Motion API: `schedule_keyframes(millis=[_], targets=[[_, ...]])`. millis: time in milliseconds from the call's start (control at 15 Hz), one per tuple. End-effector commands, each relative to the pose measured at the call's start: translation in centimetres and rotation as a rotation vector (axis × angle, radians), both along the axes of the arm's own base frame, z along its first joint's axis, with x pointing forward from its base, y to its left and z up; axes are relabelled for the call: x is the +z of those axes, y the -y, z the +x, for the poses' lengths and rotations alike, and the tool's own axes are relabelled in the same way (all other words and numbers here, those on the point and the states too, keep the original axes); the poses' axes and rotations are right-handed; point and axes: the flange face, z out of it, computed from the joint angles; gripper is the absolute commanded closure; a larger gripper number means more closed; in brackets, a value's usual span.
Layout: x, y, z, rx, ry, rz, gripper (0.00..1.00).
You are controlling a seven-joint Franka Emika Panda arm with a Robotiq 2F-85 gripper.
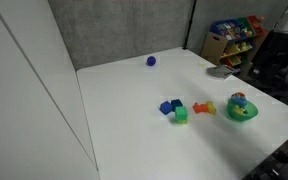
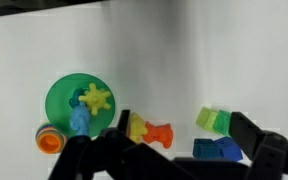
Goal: Put the blue object inside the bowl
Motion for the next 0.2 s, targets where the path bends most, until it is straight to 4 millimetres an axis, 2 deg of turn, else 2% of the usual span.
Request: schedule_keyframes(millis=[0,67,133], targets=[[1.36,0.06,-0.16,-0.027,-0.033,-0.021,0.00],[0.48,-0.17,-0.18,-0.007,-0.016,-0.006,0.00],[0.53,-0.13,-0.24,-0.008,-0.019,-0.007,0.00]])
